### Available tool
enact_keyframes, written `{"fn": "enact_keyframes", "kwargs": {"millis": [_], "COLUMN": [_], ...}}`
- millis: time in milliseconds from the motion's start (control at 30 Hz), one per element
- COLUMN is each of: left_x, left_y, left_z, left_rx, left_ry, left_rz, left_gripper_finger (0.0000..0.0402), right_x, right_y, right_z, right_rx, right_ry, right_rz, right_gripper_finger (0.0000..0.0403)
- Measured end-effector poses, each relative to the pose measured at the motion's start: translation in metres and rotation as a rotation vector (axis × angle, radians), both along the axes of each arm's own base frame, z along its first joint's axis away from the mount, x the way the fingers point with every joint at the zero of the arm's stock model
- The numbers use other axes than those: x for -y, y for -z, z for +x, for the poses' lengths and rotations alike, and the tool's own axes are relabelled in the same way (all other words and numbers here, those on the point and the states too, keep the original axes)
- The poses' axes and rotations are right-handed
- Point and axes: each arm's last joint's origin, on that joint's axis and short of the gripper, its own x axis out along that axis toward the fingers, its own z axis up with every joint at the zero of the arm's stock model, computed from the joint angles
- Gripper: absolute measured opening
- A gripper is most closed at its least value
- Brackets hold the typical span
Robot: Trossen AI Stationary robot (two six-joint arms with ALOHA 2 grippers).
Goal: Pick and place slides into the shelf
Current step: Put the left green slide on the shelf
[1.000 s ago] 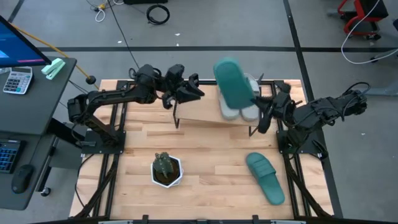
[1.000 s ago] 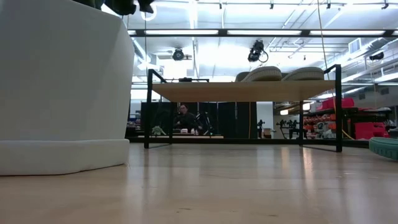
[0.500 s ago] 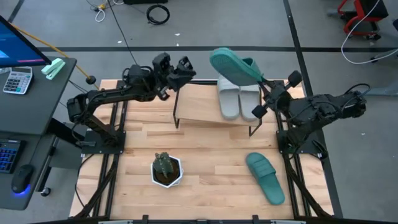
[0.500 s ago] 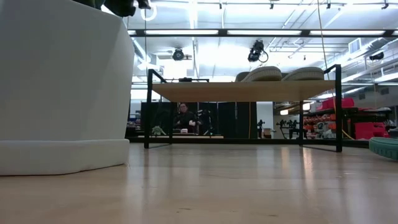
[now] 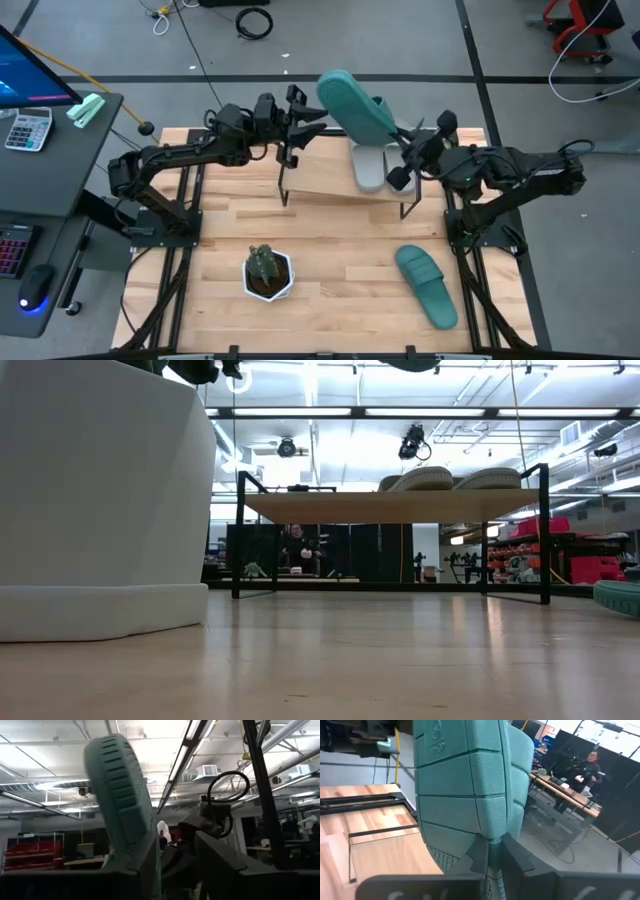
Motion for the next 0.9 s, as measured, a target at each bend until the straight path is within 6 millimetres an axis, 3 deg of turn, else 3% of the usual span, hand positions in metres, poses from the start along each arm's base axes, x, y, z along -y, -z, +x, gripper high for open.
{"fn": "enact_keyframes", "kwargs": {"millis": [367,667,900], "left_x": [-0.024,-0.028,-0.028], "left_y": [0.001,0.000,0.000], "left_z": [-0.009,-0.011,-0.011], "left_rx": [-0.014,-0.011,-0.015], "left_ry": [-0.040,-0.015,0.017], "left_rz": [-0.067,-0.119,-0.161], "left_gripper_finger": [0.0274,0.0274,0.0281], "right_x": [-0.001,0.005,0.017], "right_y": [0.000,0.001,0.008], "right_z": [0.001,0.002,0.015], "right_rx": [0.033,0.053,0.020], "right_ry": [-0.009,-0.003,-0.013], "right_rz": [0.037,0.068,0.096], "right_gripper_finger": [0.0027,0.0027,0.0025]}}
